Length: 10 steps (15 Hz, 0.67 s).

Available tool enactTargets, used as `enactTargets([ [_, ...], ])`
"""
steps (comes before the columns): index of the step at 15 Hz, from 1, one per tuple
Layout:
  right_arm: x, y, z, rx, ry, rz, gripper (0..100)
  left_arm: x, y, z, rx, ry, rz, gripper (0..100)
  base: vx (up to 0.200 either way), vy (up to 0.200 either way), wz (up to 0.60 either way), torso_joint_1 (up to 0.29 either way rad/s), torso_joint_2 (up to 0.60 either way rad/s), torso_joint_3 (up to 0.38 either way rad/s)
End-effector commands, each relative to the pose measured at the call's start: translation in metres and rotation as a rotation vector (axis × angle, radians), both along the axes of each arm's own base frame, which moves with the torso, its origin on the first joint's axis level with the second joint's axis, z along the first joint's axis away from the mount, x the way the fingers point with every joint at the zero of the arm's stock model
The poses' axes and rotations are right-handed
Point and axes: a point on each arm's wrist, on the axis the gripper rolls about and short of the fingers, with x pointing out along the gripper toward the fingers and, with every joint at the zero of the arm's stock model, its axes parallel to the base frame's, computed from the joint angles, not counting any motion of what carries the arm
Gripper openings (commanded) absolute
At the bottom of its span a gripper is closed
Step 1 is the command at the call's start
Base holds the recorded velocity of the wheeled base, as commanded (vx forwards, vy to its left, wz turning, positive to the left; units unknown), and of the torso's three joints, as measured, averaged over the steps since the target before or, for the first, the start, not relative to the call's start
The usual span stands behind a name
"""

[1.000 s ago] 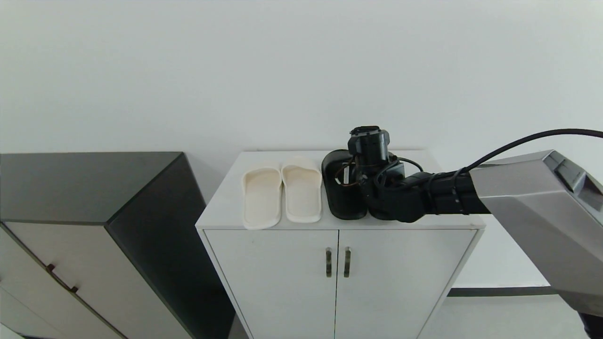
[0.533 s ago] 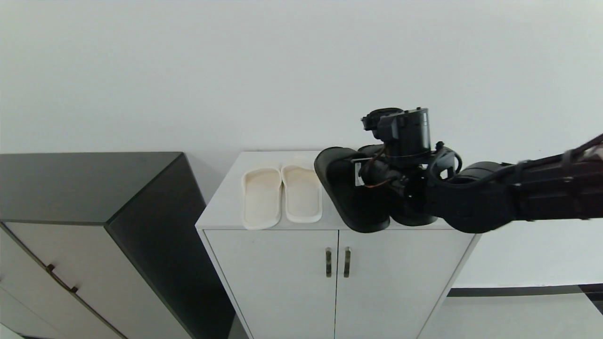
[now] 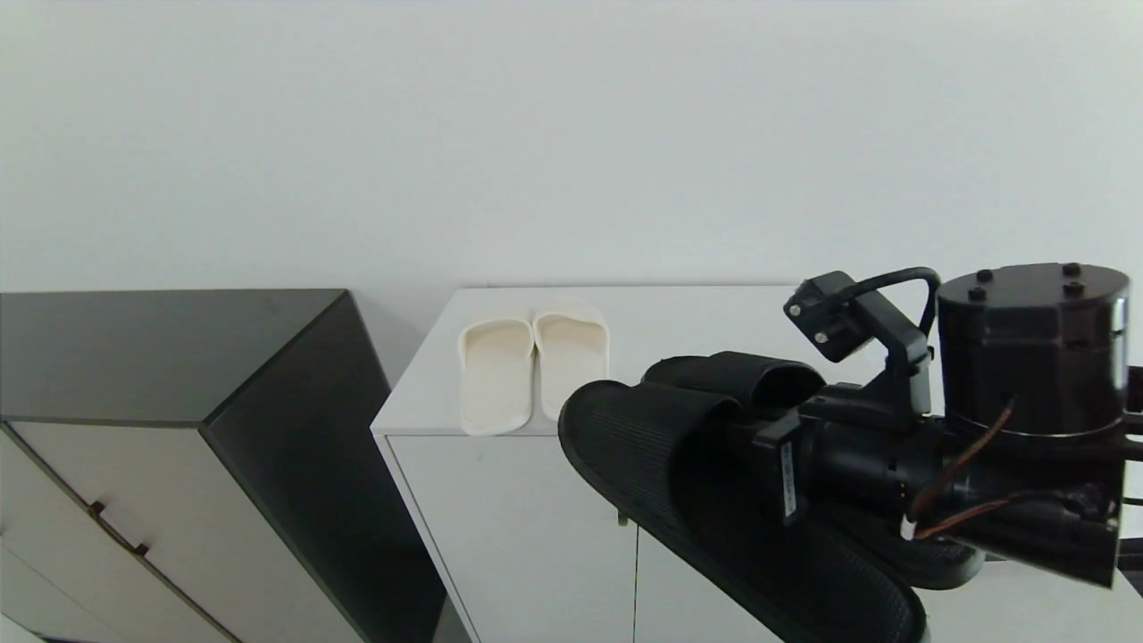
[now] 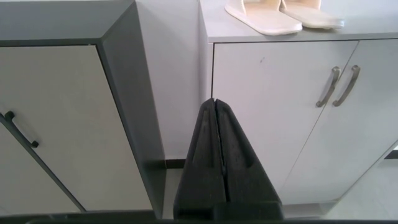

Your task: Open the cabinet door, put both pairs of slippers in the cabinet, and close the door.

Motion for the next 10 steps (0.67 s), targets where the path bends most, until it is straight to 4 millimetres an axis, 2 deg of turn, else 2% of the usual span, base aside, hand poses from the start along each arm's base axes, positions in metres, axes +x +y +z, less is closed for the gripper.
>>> enactTargets([
  [1,-0.009,-0.0069,-0.0034,0.025,-0.018,0.019,0,0.0,0.0,-0.0001,0.0,0.001,0.0,0,0.0,0.0,0.0,0.0,0.0,0.0],
  [4,-0.0116,-0.0095,-0.0097,0.011,-0.007,0.034,0,0.0,0.0,0.0,-0.002,0.0,0.0,0,0.0,0.0,0.0,0.0,0.0,0.0],
  [10,-0.0154,-0.014,-0.0105,0.023,0.004,0.074,0,0.0,0.0,0.0,-0.002,0.0,0.0,0,-0.2,0.0,0.0,0.002,0.0,0.002],
])
